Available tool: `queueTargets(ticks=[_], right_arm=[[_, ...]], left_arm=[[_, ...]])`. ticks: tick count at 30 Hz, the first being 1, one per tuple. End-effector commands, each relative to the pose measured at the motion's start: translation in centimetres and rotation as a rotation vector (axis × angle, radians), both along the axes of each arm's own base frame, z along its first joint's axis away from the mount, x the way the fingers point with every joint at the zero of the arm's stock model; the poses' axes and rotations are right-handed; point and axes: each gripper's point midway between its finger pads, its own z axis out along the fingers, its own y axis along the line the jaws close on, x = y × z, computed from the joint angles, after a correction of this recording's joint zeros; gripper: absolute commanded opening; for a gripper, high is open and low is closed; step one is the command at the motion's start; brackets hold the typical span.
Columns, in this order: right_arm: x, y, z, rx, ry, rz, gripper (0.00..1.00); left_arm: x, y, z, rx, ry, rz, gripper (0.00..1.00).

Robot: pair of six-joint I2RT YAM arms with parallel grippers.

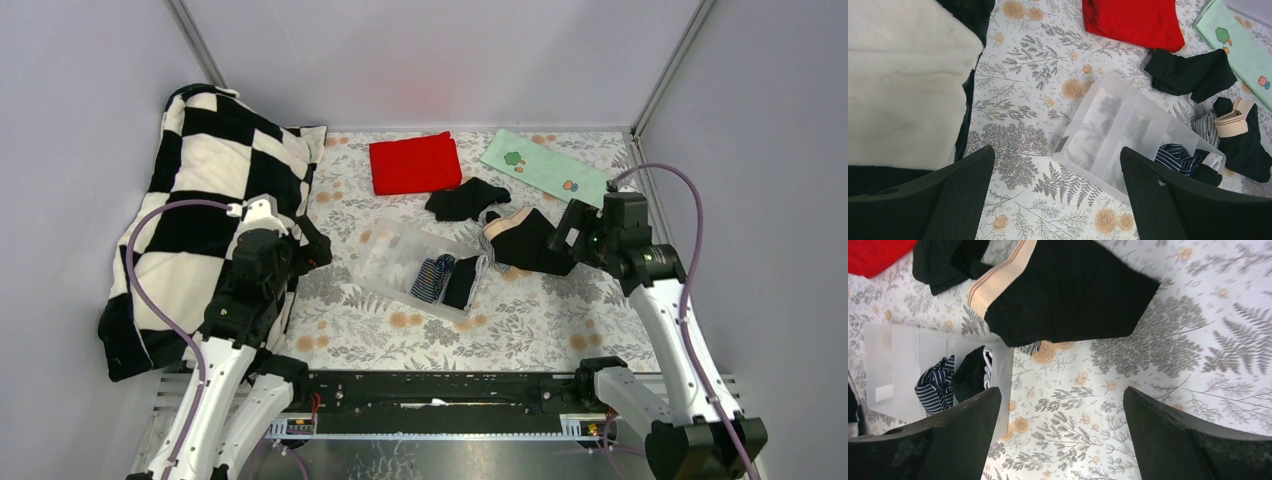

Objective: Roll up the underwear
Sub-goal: Move the underwear to the center of the board.

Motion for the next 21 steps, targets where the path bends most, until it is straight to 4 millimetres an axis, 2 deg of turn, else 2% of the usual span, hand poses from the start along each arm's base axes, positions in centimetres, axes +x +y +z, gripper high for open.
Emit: queueTargets(ticks=[1,6,9,16,21], right_arm=[[0.4,2.4,-2.4,0.13,0.089,0.026,0.98],[1.2,3.2,-5.8,0.118,0.166,-0.045,0.98],[2.8,4.0,-7.6,0.126,0.191,-0.072,0.98],[8.9,5.9,-11.7,0.143,0.213,-0.116,0.98],[13.4,8.0,-14.5,0.104,0.257,-0.057,0.96]], left_arm=[[0.2,-0.3,0.9,-0.013,-0.04,-0.011,0.99],[0.3,-0.5,0.7,-0.016,-0.035,-0.021,0.99],[0.4,-0.6,0.5,-0.014,-0.026,-0.023,0.99],[0.4,-1.2,0.5,-0.022,-0.027,-0.059,0.99],[0.5,-1.3,0.3,-0.02,-0.019,-0.063,0.99]])
